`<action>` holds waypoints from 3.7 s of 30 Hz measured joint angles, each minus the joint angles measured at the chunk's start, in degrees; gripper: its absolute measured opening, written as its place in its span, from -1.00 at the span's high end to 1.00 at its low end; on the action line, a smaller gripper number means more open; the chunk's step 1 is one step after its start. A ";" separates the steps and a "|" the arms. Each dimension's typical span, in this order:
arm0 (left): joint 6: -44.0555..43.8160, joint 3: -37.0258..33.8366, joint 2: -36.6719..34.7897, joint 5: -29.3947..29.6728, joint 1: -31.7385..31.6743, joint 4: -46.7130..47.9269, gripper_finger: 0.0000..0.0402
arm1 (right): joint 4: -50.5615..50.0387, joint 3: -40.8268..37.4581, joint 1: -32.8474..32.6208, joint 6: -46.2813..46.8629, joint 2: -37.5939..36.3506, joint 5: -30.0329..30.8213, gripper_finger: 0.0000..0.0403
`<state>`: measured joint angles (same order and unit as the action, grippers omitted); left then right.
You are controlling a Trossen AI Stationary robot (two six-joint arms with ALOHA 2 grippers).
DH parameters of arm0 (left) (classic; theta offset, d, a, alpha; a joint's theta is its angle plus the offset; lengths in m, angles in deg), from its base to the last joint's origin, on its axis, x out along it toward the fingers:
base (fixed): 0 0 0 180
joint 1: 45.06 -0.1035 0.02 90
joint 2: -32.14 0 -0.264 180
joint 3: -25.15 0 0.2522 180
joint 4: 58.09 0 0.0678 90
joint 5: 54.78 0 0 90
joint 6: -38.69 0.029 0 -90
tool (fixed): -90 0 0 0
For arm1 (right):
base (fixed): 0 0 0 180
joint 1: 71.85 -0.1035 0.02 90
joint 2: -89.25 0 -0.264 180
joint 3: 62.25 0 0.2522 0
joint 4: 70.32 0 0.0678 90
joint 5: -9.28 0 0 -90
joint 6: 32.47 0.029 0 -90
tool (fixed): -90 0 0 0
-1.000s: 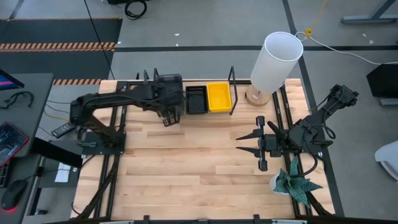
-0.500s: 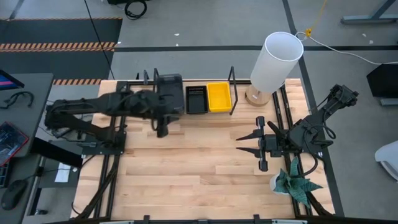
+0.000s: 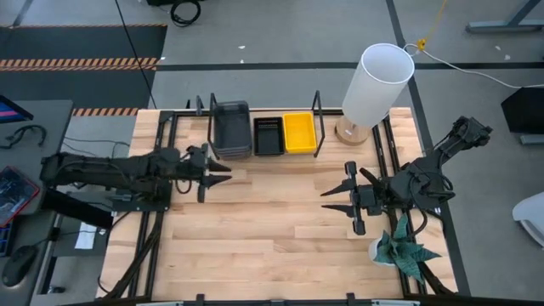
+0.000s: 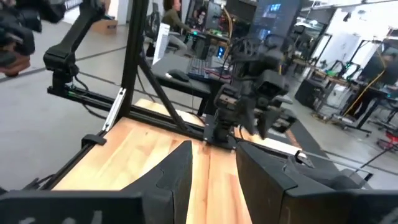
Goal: Stack baskets on shelf by color
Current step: Return to Home Position
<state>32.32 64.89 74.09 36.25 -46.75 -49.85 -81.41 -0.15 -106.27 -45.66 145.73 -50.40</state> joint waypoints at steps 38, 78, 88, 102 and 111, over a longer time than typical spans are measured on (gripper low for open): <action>5.59 -22.78 -27.38 1.91 -2.81 -12.15 0.42 | 26.06 -47.76 15.55 14.15 -44.98 -10.99 0.54; -3.48 -22.78 -27.36 4.29 -2.19 -1.30 0.42 | 20.05 -47.97 27.81 23.58 -39.23 -16.52 0.86; -3.46 -22.78 -27.36 4.28 -2.19 -1.32 0.42 | 20.07 -47.97 27.81 23.56 -39.23 -16.52 0.86; -3.43 -22.78 -27.36 4.30 -2.19 -1.30 0.42 | 20.09 -47.97 27.81 23.56 -39.23 -16.52 0.86; -3.41 -22.78 -27.36 4.30 -2.19 -1.32 0.42 | 20.08 -47.97 27.81 23.56 -39.23 -16.53 0.86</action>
<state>28.91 42.11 46.73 40.54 -48.94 -51.18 -61.32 -48.13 -78.46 -22.10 106.50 -66.92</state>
